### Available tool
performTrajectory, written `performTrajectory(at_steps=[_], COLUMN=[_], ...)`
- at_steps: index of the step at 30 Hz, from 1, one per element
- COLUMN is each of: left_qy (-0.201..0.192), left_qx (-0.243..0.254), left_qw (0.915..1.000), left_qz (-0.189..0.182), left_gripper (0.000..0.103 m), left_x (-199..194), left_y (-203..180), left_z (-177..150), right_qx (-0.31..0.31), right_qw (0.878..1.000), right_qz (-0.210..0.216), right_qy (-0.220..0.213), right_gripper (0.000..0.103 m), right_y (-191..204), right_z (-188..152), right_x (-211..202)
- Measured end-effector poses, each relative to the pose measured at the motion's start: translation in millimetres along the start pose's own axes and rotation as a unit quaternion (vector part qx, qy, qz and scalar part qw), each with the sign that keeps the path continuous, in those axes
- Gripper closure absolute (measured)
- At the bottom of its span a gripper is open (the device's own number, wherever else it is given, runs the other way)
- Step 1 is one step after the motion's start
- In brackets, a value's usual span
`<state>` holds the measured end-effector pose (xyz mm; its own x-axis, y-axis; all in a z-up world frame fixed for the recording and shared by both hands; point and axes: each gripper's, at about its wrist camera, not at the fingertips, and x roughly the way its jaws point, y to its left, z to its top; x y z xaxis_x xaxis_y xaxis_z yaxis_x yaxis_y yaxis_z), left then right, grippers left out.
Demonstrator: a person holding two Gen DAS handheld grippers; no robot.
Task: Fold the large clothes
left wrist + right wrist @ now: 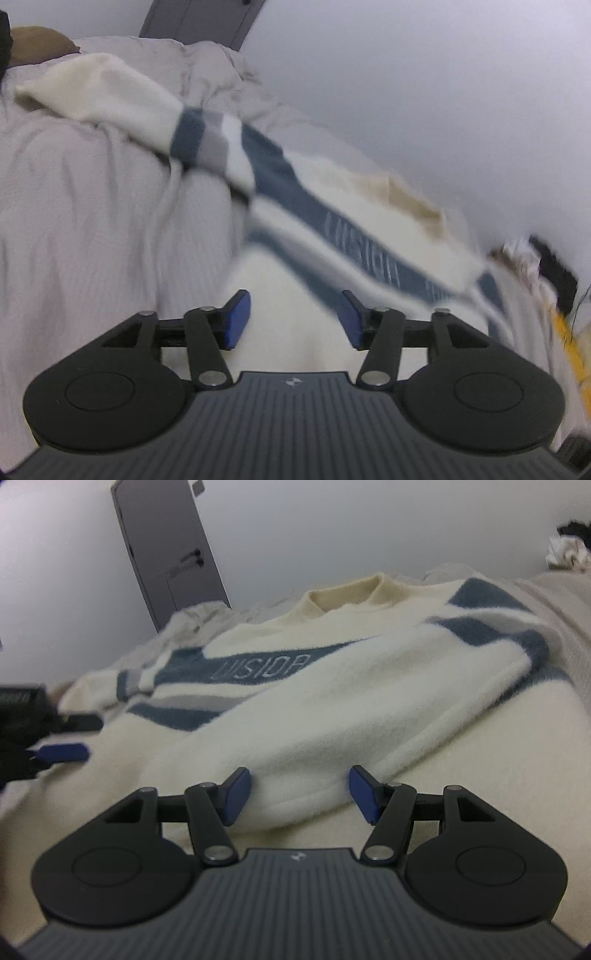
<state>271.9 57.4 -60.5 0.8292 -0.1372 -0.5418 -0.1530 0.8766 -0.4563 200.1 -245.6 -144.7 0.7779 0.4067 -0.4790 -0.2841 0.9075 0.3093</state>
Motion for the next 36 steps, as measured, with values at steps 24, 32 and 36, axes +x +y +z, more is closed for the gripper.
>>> performTrajectory(at_steps=[24, 32, 36], left_qy=[-0.168, -0.213, -0.213], left_qx=[-0.291, -0.353, -0.339], left_qw=[0.9407, 0.91, 0.9148], left_qz=[0.044, 0.042, 0.055], left_gripper=[0.034, 0.034, 0.035], left_x=[49, 65, 75], left_y=[288, 323, 325], left_z=[135, 162, 178], right_qx=[0.026, 0.012, 0.001], right_qw=[0.999, 0.999, 1.0], right_qz=[0.036, 0.031, 0.022], right_qy=[-0.024, -0.015, -0.012], right_gripper=[0.027, 0.021, 0.02], right_y=[-8, -3, 1], right_z=[-11, -10, -10], right_x=[8, 11, 13])
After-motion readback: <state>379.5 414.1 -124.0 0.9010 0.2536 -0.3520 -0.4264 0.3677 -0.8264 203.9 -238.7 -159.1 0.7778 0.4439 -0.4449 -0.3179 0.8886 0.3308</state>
